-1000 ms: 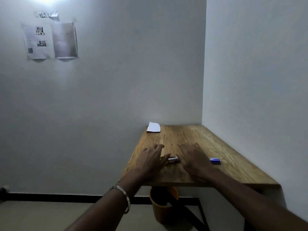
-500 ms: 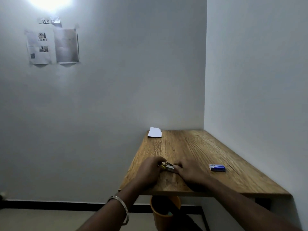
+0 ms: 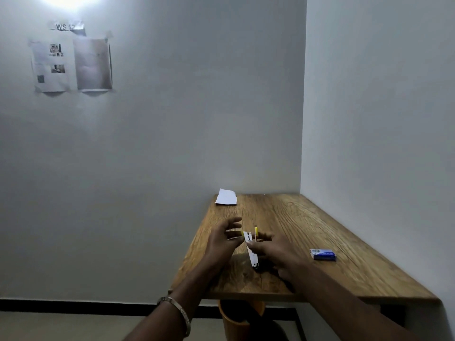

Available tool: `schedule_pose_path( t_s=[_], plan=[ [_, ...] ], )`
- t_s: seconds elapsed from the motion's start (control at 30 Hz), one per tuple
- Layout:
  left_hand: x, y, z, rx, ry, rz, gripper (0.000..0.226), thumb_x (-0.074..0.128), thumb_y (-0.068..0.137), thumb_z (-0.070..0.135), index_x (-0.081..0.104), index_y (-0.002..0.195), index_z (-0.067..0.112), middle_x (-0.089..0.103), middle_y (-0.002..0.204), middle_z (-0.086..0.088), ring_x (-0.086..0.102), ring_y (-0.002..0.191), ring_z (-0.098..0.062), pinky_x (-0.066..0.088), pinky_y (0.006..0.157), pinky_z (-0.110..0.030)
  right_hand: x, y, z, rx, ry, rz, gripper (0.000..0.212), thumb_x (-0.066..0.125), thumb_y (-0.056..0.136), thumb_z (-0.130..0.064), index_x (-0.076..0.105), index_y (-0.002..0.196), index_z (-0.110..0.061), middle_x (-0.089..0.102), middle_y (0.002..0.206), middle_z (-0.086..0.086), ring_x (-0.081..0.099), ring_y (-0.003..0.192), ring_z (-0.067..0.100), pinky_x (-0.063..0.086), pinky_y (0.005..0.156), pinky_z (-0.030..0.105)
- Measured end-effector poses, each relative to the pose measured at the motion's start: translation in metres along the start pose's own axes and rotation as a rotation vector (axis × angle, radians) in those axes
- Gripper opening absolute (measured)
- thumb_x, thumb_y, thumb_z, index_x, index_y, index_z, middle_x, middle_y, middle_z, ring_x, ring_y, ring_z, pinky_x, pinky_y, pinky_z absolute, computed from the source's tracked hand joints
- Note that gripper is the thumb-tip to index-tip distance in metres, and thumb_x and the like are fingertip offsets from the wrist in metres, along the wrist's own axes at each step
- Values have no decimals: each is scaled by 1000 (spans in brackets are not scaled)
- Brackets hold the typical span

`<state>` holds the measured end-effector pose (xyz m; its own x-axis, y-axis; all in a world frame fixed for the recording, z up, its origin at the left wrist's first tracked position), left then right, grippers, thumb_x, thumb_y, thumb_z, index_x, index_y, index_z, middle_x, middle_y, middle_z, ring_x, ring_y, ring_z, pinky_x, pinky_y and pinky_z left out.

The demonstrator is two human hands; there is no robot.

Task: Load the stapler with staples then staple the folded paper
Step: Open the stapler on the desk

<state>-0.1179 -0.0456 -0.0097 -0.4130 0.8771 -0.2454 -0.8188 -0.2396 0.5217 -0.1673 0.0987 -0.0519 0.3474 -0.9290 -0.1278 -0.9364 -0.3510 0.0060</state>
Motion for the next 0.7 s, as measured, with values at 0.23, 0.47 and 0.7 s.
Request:
schedule_pose_path(
  t_s=[0.23,0.47,0.7],
  plan=[
    [26,-1,-13,-156,-152,-238,29,60,96,23,66,122,10,74,108,-5,72,97,-14,59,74,-24,-8,9,1,-53,227,138,23,79,81,-21,72,98,-8,76,91,12,75,81,26,62,68,38],
    [30,-3,-13,-163,-163,-270,19,63,94,23,73,108,15,77,99,-1,73,92,-15,57,72,-21,-9,14,-2,-100,207,98,16,74,85,-22,75,92,-8,76,92,13,75,82,24,62,63,36],
    [20,1,-25,-251,-205,-178,12,64,92,22,70,100,15,75,96,-3,73,86,-13,57,66,-22,-16,16,-2,-107,245,150,19,64,93,-22,69,92,-3,72,91,14,72,84,26,62,76,43]
  ],
)
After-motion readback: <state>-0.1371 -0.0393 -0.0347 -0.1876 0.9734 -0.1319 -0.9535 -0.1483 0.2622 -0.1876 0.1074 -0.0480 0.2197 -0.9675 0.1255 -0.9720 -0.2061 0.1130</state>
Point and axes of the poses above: each hand's wrist, its own y-axis towards the middle knuckle, its own x-axis out of the palm, z = x × y, the point moved 10 cm from there along y, towards the middle knuckle
